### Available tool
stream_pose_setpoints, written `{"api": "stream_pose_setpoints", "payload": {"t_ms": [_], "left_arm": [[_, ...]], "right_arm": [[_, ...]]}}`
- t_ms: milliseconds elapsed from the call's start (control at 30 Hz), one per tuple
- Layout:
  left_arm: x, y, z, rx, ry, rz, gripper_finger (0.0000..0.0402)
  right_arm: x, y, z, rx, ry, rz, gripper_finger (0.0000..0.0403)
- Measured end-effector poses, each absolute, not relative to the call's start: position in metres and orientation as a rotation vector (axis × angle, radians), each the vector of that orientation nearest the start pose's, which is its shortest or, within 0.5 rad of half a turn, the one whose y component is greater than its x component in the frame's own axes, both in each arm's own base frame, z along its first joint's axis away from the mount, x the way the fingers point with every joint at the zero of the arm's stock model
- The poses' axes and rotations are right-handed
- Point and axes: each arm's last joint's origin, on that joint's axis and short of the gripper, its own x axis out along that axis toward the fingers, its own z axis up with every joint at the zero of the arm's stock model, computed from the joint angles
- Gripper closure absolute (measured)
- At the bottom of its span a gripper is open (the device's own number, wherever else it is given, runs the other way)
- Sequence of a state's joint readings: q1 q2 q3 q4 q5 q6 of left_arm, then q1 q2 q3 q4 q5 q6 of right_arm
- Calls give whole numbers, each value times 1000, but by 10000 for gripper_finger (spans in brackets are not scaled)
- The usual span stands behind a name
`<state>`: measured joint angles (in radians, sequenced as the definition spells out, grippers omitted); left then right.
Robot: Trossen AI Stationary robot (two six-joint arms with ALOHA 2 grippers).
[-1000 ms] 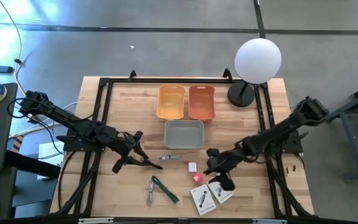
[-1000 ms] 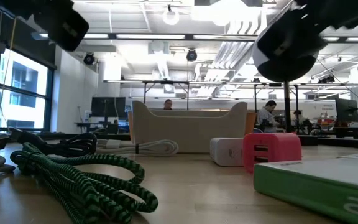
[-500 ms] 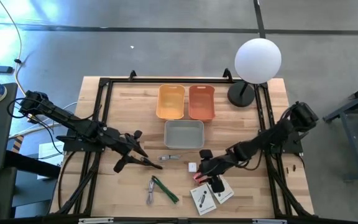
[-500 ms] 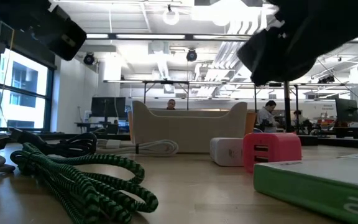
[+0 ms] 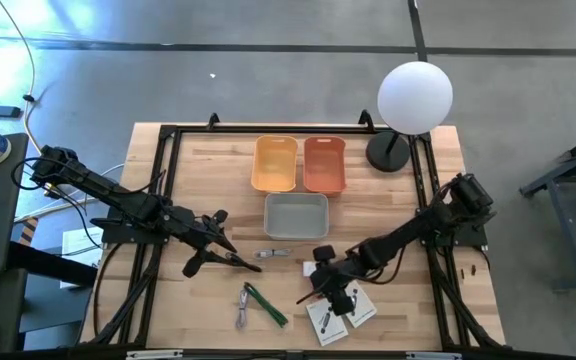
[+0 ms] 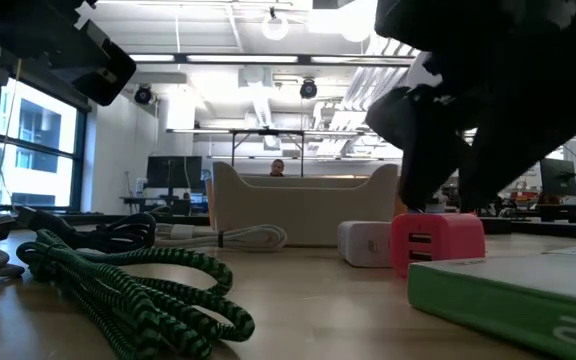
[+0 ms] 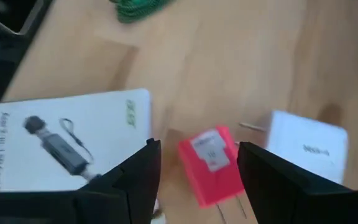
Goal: Pick and place items into bin
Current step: Put the pink charger adapter into the orange bin
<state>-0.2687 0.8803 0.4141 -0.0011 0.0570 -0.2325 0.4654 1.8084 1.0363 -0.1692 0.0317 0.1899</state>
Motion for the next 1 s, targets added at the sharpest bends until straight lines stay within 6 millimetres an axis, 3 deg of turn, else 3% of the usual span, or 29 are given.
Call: {"api": "stream_pose_setpoints", "payload": {"t_ms": [233, 1000], "left_arm": [[177, -50, 207, -171, 500, -240, 252], [177, -48, 207, -137, 491, -194, 252]], "right_arm": [[317, 156, 152, -77, 979, 263, 201], [319, 151, 143, -107, 1025, 338, 208]]}}
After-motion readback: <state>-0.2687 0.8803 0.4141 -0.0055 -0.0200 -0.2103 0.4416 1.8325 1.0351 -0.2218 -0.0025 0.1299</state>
